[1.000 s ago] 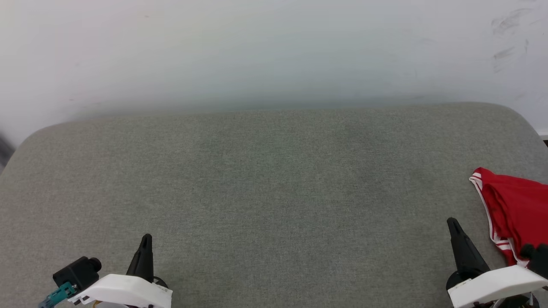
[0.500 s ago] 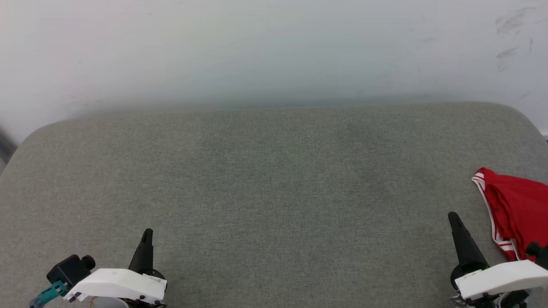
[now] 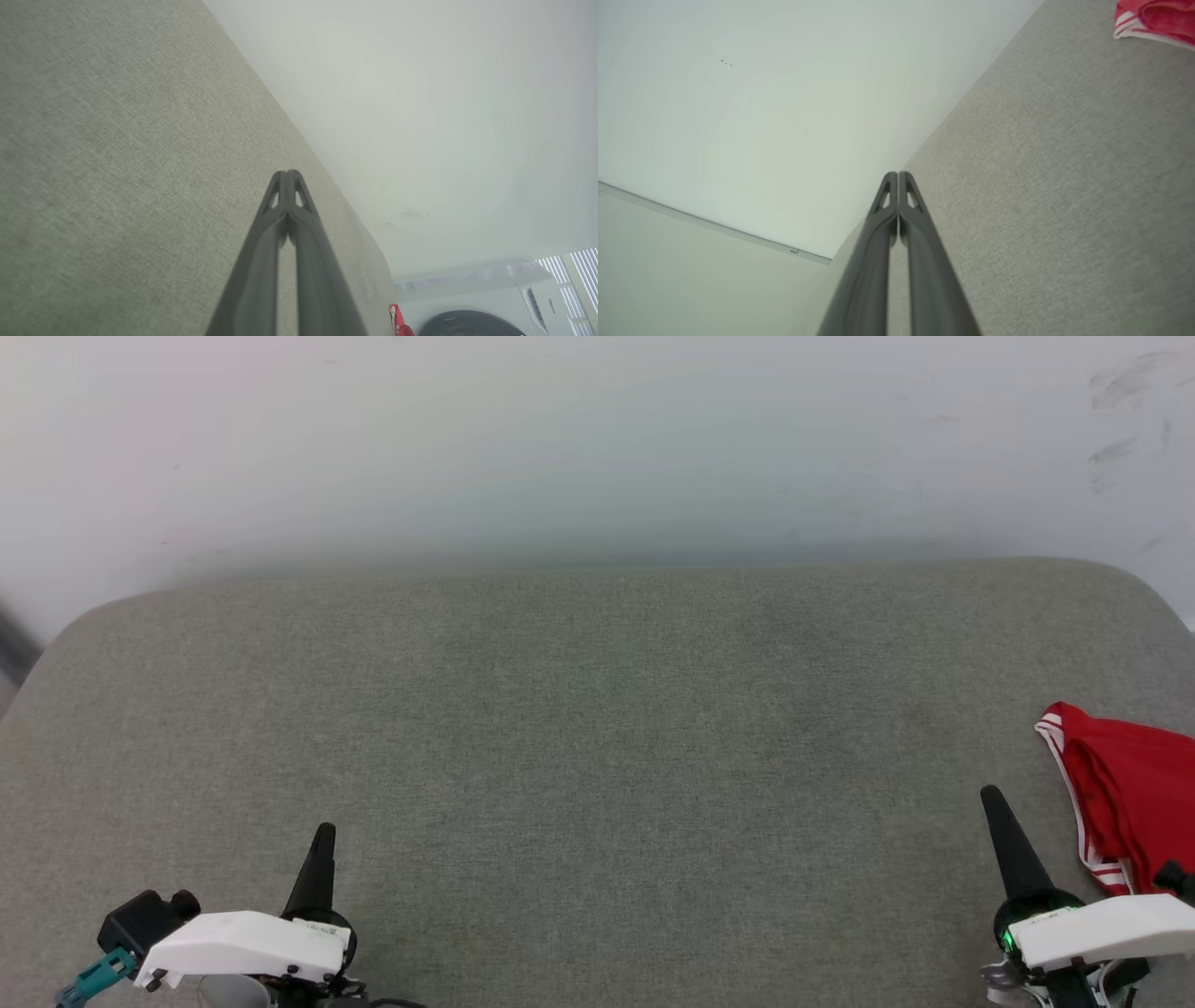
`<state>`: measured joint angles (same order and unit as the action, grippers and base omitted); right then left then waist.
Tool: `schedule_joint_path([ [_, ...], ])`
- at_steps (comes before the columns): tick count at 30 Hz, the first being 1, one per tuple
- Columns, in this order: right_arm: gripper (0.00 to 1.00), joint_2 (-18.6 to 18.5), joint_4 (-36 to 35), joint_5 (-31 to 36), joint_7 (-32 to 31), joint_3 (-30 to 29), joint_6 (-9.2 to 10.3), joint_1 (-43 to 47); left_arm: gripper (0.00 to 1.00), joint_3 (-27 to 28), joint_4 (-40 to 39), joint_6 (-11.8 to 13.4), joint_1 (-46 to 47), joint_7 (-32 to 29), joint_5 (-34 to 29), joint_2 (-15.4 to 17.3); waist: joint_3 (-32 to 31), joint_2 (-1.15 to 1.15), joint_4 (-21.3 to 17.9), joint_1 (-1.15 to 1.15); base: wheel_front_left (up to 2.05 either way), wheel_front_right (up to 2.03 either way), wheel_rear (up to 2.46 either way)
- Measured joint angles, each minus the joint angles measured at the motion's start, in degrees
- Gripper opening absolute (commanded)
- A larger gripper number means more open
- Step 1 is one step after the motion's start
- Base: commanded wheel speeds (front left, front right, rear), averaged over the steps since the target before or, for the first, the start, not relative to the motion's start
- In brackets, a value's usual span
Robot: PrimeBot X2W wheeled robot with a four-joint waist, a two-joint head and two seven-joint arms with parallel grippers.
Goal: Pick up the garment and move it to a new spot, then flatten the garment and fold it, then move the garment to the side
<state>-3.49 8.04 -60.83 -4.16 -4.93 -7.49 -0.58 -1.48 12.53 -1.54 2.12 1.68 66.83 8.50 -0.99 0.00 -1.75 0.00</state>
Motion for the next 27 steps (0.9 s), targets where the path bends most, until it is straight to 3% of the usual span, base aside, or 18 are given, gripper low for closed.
schedule_joint_path([
  [27, 0.0, 0.2, 2.81, -14.4, -1.03, -0.74, 0.0, -2.48, 0.0, 3.66, 0.66, -2.71, 1.71, -3.72, 11.71, -2.48, 0.46, 0.0, 0.69, 0.0, 0.0, 0.0, 0.0],
])
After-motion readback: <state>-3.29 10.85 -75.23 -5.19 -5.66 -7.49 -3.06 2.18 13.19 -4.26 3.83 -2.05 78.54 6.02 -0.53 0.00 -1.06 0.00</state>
